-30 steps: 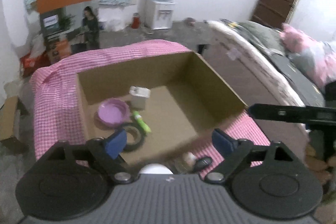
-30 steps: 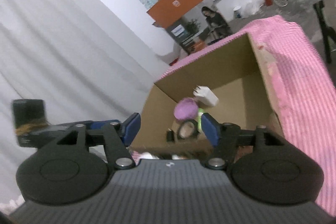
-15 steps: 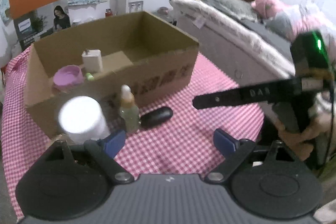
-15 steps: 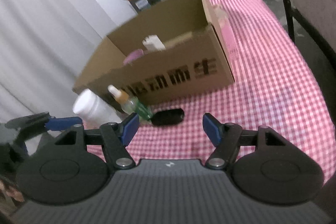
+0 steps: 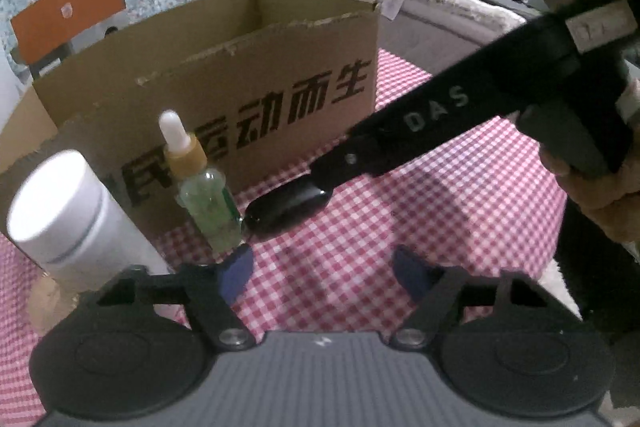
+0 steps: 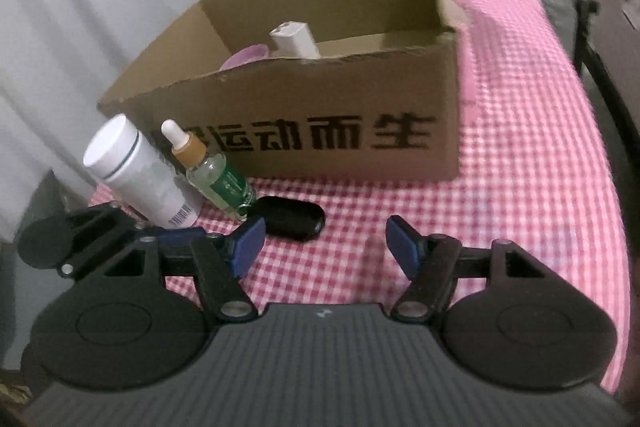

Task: Organize rigid objects
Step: 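Withdraw the right gripper from the box back toward the table, then lower the right gripper onto the black oval case and close on it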

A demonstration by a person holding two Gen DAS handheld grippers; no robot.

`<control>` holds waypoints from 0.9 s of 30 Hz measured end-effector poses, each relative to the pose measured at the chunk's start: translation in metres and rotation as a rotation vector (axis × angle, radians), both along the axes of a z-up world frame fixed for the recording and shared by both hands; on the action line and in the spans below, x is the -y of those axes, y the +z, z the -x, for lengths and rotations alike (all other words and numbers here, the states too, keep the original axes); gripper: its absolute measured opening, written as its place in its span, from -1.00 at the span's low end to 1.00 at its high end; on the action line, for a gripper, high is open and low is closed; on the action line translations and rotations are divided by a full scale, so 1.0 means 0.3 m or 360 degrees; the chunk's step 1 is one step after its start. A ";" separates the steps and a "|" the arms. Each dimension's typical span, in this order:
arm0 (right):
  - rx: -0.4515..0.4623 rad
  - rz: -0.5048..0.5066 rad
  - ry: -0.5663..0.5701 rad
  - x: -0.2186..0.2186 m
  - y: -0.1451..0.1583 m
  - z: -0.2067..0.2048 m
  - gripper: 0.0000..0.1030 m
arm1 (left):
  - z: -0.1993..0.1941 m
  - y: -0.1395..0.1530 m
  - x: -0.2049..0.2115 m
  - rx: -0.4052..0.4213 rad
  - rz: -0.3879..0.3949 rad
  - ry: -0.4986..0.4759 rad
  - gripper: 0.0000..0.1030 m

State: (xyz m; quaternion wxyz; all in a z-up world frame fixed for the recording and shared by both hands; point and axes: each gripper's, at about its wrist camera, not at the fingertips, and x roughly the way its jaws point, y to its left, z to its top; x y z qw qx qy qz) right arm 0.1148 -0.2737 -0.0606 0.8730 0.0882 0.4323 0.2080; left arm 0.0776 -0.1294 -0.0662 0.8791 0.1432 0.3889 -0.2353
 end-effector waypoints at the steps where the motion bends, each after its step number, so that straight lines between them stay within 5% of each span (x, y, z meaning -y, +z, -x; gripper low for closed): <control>1: 0.0009 0.0024 0.0038 -0.017 -0.003 -0.014 0.30 | -0.009 -0.008 -0.004 -0.0016 0.0013 0.0004 0.28; 8: 0.0056 0.0140 0.0342 -0.120 -0.022 -0.084 0.29 | -0.026 -0.029 -0.040 -0.0045 0.0084 0.0014 0.14; 15: -0.0013 0.0071 0.0404 -0.149 -0.042 -0.121 0.26 | 0.001 -0.032 -0.089 -0.0048 0.0136 0.0004 0.08; 27: -0.0358 -0.0426 0.0274 -0.063 -0.070 -0.024 0.06 | 0.047 -0.016 -0.153 -0.0106 0.0235 0.0009 0.08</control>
